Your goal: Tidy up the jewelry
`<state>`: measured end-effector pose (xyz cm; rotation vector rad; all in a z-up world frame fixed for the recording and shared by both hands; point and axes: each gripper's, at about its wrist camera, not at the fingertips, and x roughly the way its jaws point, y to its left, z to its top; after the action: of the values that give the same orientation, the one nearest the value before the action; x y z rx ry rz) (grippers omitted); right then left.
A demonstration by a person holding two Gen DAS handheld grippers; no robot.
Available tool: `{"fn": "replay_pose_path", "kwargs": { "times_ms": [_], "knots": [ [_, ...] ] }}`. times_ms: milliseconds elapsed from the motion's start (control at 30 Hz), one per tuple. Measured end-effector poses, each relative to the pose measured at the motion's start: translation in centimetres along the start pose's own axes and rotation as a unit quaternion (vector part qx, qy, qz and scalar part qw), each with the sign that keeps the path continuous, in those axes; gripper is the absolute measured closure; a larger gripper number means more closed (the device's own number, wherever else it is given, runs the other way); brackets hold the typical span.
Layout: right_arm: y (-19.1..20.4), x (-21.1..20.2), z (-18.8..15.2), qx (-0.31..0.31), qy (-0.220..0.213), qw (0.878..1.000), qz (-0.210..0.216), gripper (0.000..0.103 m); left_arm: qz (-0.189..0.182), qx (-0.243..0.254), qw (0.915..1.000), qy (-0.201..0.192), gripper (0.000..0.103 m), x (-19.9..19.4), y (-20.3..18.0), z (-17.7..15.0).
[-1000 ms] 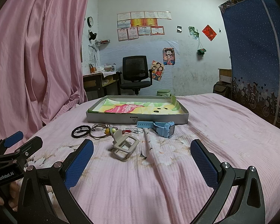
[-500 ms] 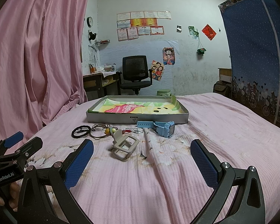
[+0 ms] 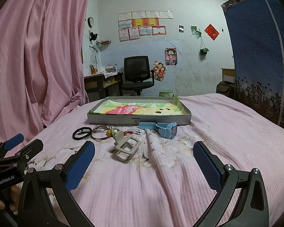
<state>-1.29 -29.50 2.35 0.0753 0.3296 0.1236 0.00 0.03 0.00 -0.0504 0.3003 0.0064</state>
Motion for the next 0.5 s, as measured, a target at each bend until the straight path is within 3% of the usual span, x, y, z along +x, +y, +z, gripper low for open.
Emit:
{"fn": "replay_pose_path", "kwargs": {
  "times_ms": [500],
  "knots": [
    [-0.02, 0.03, 0.08, 0.0, 0.001, 1.0, 0.0, 0.001, 0.005, -0.009, 1.0, -0.001, 0.0, -0.02, 0.33, 0.23]
  ]
}}
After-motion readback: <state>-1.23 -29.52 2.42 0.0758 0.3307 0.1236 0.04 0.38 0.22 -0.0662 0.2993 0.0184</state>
